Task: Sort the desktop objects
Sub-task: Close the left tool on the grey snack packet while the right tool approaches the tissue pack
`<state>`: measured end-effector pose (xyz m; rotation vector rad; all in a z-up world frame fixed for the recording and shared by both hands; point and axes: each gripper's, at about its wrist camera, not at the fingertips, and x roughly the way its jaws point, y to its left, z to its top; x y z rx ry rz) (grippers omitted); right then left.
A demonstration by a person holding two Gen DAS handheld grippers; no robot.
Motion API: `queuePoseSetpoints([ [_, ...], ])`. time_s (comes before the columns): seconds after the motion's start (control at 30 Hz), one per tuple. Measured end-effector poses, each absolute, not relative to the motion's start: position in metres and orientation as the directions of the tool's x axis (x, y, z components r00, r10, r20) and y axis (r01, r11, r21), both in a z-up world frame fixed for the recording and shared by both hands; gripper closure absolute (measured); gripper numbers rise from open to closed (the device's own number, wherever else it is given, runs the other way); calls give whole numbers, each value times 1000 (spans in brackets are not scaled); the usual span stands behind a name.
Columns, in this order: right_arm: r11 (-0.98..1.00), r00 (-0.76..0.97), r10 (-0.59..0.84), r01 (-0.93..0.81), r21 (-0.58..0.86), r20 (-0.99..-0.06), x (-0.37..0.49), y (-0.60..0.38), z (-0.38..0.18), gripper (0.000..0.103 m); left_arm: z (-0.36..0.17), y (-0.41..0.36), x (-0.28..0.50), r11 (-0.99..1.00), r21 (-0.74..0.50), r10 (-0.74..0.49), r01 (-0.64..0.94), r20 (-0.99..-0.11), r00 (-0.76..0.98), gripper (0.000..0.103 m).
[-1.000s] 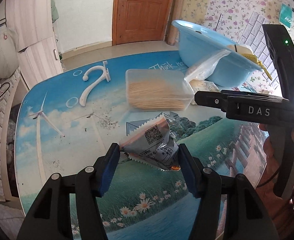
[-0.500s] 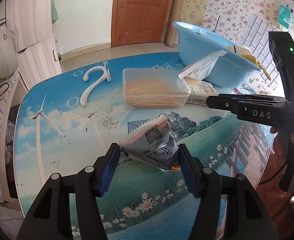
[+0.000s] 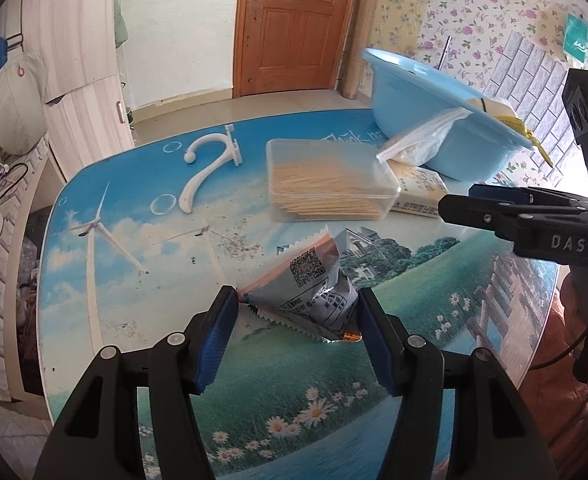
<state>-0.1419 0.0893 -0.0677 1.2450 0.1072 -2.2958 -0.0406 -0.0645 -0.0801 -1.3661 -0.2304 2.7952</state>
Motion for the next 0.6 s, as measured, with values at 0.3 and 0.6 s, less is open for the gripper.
queuePoseSetpoints([
  [0.3, -898, -419, -342, 409, 161, -841, -164, 70, -82, 29, -80, -73, -40, -990, -129, 65, 58, -776, -628, 38],
  [0.6, -909, -423, -332, 383, 165, -843, -171, 63, -84, 28, -81, -73, -41, -990, -126, 63, 55, -772, -633, 36],
])
